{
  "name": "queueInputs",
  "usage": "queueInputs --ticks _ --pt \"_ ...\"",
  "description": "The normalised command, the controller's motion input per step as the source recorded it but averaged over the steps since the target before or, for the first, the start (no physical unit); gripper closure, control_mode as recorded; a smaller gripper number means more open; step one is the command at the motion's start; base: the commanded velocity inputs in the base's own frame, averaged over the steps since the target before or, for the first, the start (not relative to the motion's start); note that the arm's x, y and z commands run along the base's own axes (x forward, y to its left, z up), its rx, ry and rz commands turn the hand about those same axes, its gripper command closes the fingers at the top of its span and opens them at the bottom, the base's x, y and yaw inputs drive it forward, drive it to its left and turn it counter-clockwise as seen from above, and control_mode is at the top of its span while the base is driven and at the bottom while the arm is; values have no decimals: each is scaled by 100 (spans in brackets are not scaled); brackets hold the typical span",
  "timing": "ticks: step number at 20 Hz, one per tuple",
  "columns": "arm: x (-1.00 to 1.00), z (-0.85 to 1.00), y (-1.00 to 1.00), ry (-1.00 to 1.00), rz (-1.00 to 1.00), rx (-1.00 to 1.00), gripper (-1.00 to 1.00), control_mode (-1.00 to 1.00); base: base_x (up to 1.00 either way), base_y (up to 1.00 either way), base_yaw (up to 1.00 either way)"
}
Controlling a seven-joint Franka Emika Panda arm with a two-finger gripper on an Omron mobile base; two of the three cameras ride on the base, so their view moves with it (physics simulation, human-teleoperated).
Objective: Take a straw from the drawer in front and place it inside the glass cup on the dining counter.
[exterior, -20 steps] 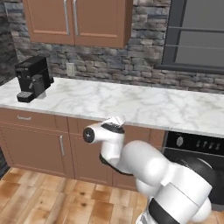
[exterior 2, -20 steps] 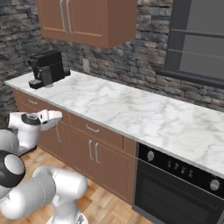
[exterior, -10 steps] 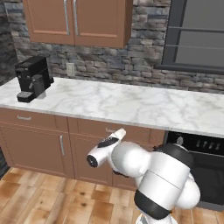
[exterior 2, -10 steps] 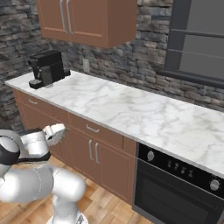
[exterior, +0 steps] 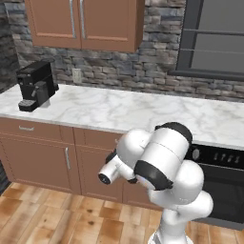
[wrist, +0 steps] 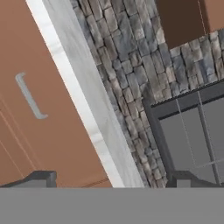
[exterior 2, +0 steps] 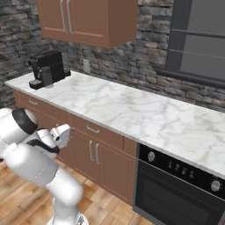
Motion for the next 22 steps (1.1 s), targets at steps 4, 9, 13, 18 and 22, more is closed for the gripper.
queueInputs --ticks 4,9,13,18,22 --pt "30 -42 0 0 0 -19 -100 -100 0 0 0" --pt "25 -34 0 -4 0 -18 -100 -100 0 0 0" --pt "20 -29 0 -5 0 -18 -100 -100 0 0 0" --pt "23 -26 0 -2 0 -16 -100 -100 0 0 0" --pt "35 -7 0 0 0 -9 -100 -100 0 0 0"
